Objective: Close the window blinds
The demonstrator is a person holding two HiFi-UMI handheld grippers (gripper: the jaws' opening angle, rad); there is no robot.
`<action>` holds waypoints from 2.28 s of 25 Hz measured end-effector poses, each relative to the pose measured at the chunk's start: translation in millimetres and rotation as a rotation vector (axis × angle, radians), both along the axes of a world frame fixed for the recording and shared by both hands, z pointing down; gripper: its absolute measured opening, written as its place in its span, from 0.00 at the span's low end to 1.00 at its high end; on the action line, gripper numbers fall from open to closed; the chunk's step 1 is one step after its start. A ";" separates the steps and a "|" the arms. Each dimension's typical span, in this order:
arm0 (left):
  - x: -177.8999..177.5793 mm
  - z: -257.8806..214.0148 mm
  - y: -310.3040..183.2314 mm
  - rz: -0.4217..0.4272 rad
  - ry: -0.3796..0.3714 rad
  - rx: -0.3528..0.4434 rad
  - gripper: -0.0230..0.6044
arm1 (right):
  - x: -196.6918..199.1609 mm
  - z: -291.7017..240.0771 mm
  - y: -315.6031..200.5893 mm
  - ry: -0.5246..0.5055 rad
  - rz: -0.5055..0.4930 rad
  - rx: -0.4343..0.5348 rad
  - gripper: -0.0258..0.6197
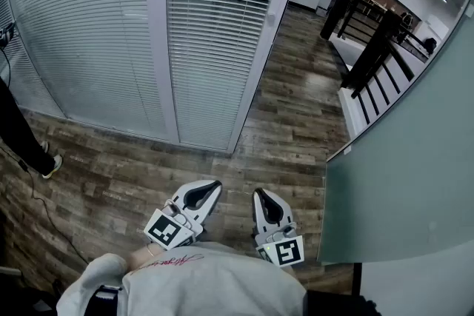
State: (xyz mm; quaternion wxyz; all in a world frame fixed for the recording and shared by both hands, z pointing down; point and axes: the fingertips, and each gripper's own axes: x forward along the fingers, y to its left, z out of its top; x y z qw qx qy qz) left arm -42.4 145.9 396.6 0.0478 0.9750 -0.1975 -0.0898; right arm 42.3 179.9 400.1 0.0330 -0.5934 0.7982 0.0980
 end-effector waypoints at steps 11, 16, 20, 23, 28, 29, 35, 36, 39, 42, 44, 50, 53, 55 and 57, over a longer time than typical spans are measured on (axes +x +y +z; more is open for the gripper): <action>-1.8 3.0 8.2 -0.022 -0.004 -0.019 0.07 | -1.4 1.5 3.7 -0.009 -0.016 -0.010 0.08; 2.6 10.4 1.1 -0.018 -0.026 -0.019 0.07 | 6.6 6.8 -4.4 -0.033 -0.015 0.001 0.09; 9.7 15.7 -9.6 -0.012 -0.023 -0.013 0.07 | 14.4 15.7 -12.7 -0.039 -0.006 0.004 0.09; 15.9 11.6 -23.4 -0.002 -0.019 -0.014 0.07 | 19.4 13.8 -24.8 -0.036 0.001 -0.003 0.09; 31.8 18.2 -55.3 -0.001 -0.004 -0.027 0.07 | 36.8 22.9 -54.8 -0.030 0.017 -0.014 0.09; 32.8 17.0 -64.1 0.001 -0.002 -0.025 0.07 | 37.5 21.5 -63.5 -0.030 0.018 -0.011 0.09; 38.6 8.9 -121.8 -0.003 0.016 -0.021 0.07 | 45.4 14.3 -117.3 -0.018 0.025 0.002 0.09; 38.5 7.2 -132.2 -0.005 0.017 -0.014 0.07 | 46.4 13.6 -128.1 -0.013 0.027 0.006 0.09; 39.1 6.4 -163.4 -0.003 0.007 -0.002 0.07 | 48.4 12.5 -162.6 -0.017 0.033 0.010 0.09; 39.9 5.4 -193.9 0.000 -0.001 -0.006 0.07 | 47.6 11.3 -196.3 -0.014 0.025 0.007 0.09; 40.6 6.8 -215.6 0.003 -0.006 -0.001 0.07 | 46.7 10.9 -220.2 -0.003 0.024 0.021 0.09; 45.3 18.5 -268.2 0.018 -0.022 0.019 0.07 | 57.7 -2.4 -284.9 0.207 0.105 0.131 0.09; 50.9 14.1 -286.2 -0.009 -0.001 0.007 0.07 | 71.3 -21.4 -311.9 0.322 0.123 0.146 0.09; 53.8 14.4 -295.3 -0.036 0.010 -0.006 0.07 | 84.5 -28.2 -327.7 0.373 0.135 0.133 0.09; 58.1 13.0 -301.7 -0.052 0.019 -0.008 0.07 | 94.2 -47.0 -345.4 0.415 0.139 0.202 0.09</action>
